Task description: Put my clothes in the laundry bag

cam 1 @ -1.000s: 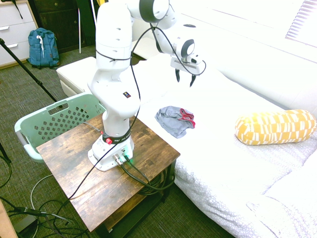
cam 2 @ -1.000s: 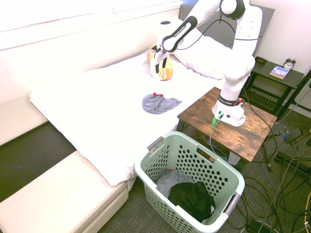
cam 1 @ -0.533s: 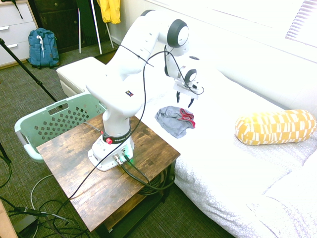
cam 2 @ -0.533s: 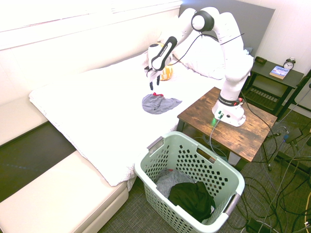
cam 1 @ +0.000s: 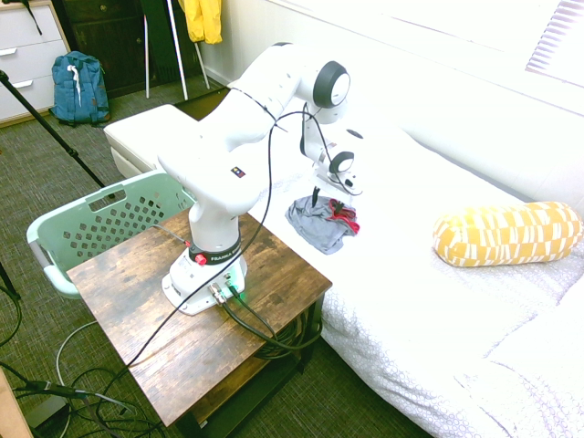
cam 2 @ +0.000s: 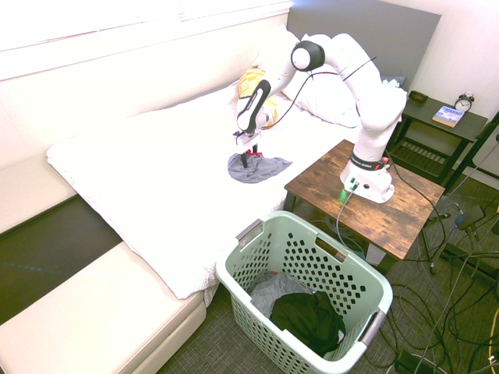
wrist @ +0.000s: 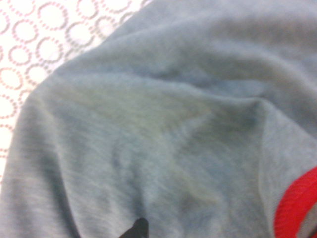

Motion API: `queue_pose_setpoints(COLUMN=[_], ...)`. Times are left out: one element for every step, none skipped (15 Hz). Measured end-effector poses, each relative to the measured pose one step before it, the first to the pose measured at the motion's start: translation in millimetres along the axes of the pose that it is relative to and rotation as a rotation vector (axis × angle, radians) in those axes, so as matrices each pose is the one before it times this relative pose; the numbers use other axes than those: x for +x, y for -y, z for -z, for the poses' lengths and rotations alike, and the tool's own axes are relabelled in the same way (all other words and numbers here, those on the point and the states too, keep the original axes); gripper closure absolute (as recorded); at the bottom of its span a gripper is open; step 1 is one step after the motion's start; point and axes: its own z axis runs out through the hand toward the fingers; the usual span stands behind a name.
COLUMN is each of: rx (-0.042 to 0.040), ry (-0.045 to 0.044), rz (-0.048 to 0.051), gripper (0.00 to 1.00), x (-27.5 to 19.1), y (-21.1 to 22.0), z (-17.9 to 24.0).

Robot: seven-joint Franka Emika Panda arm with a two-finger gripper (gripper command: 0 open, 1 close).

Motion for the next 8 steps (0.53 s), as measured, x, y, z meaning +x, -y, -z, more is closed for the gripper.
queue_pose_setpoints(rx=[0.00457,0.00355,0.00165,-0.00239,-0.00377,-0.0071,-0.00949,-0.00692], ry=[0.00403,0.00266,0.00369,0.00307,0.00206,0.0017,0.00033,0.00216], rz=[0.00256,0.00137,0.00195,0.00537,0.00751,0.00806,0.00695,0.00533], gripper=[1.0,1.0,1.0,1.0,1.0,1.0,1.0,1.0], x=[-0.29,0.34,0.73,0.4,-0.24,-1.4,-1.89,-2.37], y=[0.02,-0.43,-1.29,-1.09,-1.27,-1.7,-1.42,-0.73], z=[-0.56,0.16,-0.04,-0.07,-0.81,-2.13,-2.14,-2.15])
